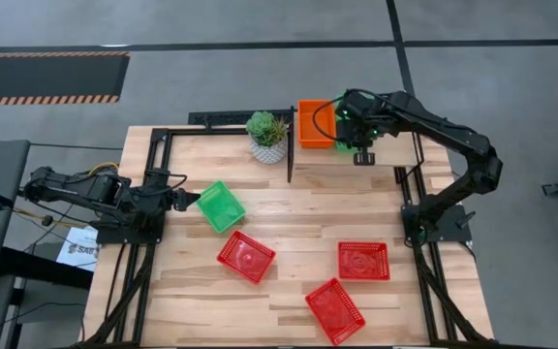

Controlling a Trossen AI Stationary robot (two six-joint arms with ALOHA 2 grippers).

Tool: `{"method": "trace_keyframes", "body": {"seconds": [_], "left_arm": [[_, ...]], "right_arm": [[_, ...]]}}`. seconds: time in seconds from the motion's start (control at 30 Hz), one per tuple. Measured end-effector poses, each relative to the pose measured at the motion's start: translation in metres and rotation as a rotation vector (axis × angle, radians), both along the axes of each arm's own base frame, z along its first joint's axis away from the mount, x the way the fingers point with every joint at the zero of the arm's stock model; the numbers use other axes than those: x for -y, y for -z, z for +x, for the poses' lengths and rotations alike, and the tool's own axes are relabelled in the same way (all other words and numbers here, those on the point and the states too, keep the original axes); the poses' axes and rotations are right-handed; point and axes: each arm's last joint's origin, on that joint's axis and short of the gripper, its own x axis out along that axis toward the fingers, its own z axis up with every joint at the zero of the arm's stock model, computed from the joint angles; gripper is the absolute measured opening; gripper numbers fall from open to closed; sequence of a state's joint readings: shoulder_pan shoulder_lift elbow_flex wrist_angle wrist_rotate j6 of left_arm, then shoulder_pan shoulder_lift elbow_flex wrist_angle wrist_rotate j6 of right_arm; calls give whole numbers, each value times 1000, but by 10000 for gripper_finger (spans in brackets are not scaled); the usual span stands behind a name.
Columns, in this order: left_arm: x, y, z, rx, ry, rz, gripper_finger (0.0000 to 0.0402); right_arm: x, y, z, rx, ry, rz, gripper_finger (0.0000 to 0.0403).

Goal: Stack baskets on shelf by color
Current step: Stack the bottom green bin on the green bin on the shelf, then stack the green bin on the green bin on the shelf

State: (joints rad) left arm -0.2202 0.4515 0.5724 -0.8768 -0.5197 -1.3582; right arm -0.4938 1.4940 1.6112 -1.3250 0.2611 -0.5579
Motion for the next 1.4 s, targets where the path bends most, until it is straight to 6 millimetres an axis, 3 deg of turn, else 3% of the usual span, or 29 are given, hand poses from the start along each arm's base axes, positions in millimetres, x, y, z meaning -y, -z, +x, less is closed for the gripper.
{"method": "trace_keyframes", "body": {"seconds": [0.2, 0.57, 0.73, 1.0, 1.17, 1.3, 1.4], "left_arm": [[0, 0, 0, 0, 0, 0, 274], [0, 0, 0, -3, 11, -10, 274], [0, 0, 0, -8, 19, -3, 274], [0, 0, 0, -8, 19, -3, 274], [1, 0, 0, -10, 33, -16, 274], [1, 0, 0, -11, 33, -16, 274], [1, 0, 0, -10, 33, -17, 274]], "right_arm": [[5, 1, 1, 9, 16, -6, 80], [18, 25, 9, -143, 55, 42, 93], [18, 22, 10, -133, 50, 34, 93], [11, -23, 3, 14, 62, -38, 93], [-5, -68, 4, 289, 147, -13, 93], [-32, -93, 24, 615, 134, 187, 93], [-60, -94, 48, 687, -7, 242, 93]]}}
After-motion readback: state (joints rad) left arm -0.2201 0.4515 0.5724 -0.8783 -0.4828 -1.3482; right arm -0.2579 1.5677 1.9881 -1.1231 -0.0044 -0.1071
